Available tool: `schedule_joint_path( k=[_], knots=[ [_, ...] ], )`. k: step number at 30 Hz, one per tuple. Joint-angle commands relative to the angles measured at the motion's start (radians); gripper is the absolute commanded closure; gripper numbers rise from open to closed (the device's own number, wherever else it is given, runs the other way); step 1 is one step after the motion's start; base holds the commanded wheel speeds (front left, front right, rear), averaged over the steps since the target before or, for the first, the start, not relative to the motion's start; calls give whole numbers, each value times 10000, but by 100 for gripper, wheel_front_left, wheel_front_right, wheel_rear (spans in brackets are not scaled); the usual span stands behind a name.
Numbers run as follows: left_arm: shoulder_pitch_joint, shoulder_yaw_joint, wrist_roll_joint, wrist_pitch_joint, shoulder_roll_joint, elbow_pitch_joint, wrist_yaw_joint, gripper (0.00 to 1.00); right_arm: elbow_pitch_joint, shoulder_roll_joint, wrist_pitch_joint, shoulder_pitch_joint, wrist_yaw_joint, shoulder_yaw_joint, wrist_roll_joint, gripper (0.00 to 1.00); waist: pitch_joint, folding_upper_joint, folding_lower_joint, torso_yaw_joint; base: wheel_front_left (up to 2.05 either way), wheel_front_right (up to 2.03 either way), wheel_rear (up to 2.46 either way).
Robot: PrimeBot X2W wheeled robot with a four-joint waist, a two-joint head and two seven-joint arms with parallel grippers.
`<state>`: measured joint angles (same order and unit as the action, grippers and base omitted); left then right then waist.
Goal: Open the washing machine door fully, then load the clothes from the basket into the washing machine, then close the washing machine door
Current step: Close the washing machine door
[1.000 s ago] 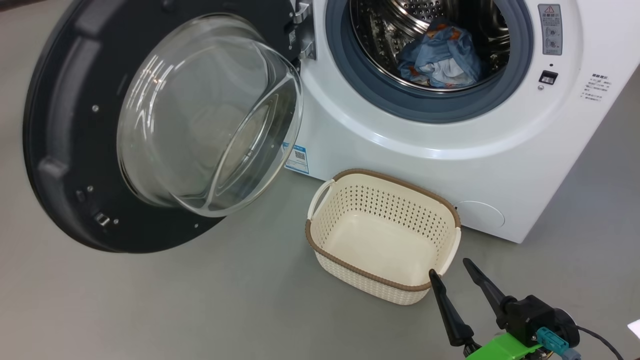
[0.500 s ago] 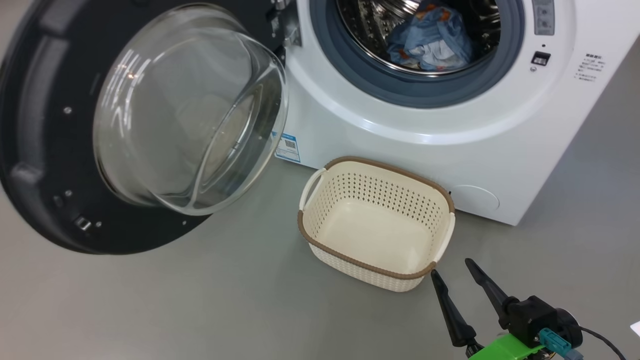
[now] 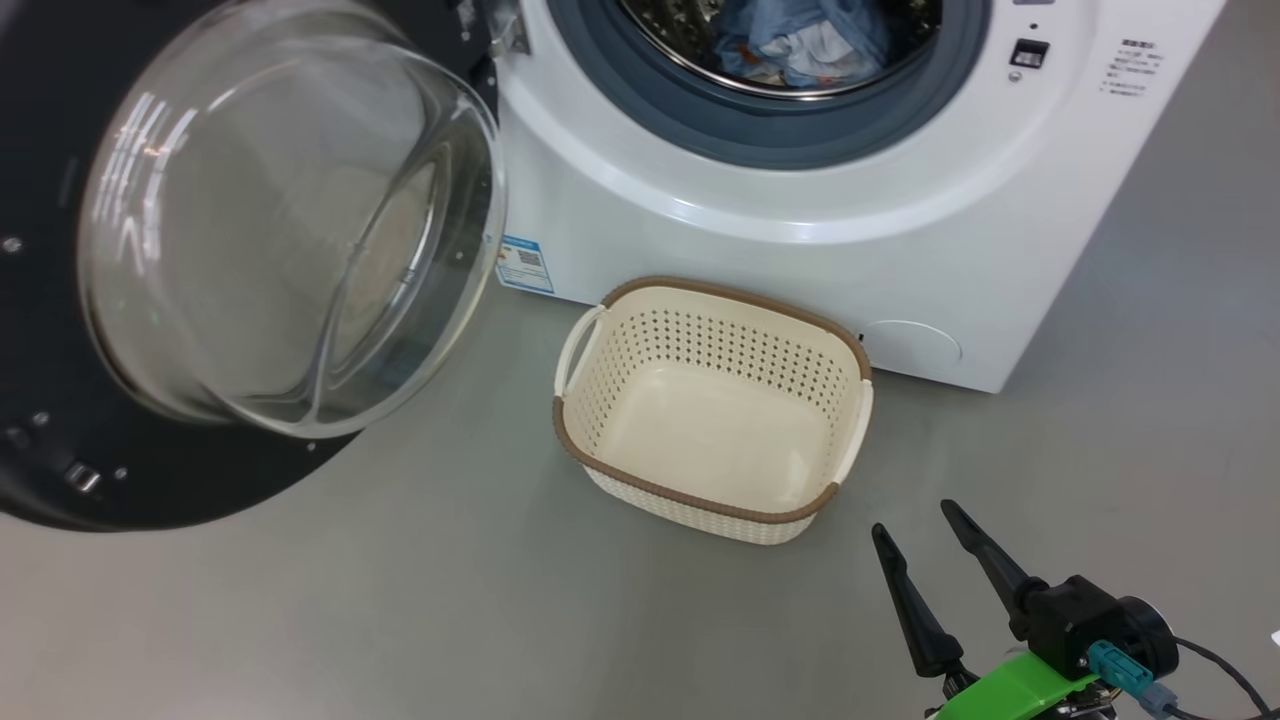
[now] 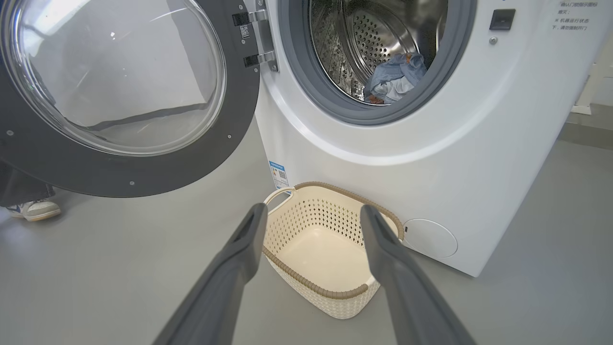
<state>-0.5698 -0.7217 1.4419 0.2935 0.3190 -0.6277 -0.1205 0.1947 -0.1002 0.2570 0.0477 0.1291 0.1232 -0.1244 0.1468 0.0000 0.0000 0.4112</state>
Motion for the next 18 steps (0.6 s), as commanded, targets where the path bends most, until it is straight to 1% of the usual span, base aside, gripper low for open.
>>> schedule_joint_path(
  k=[1,7,18],
  knots=[
    [-210,-108,12,91,732,188,-84,100,-233,-32,48,355,16,281,39,0,96,0,0,-118,0,0,0],
    [-326,-120,92,251,878,-299,-58,100,-226,-65,47,475,16,319,26,0,257,0,0,-371,0,0,0],
    [-294,-93,313,600,784,-482,-89,100,-266,-93,-21,470,16,261,22,0,452,0,0,-698,0,0,0]
  ],
)
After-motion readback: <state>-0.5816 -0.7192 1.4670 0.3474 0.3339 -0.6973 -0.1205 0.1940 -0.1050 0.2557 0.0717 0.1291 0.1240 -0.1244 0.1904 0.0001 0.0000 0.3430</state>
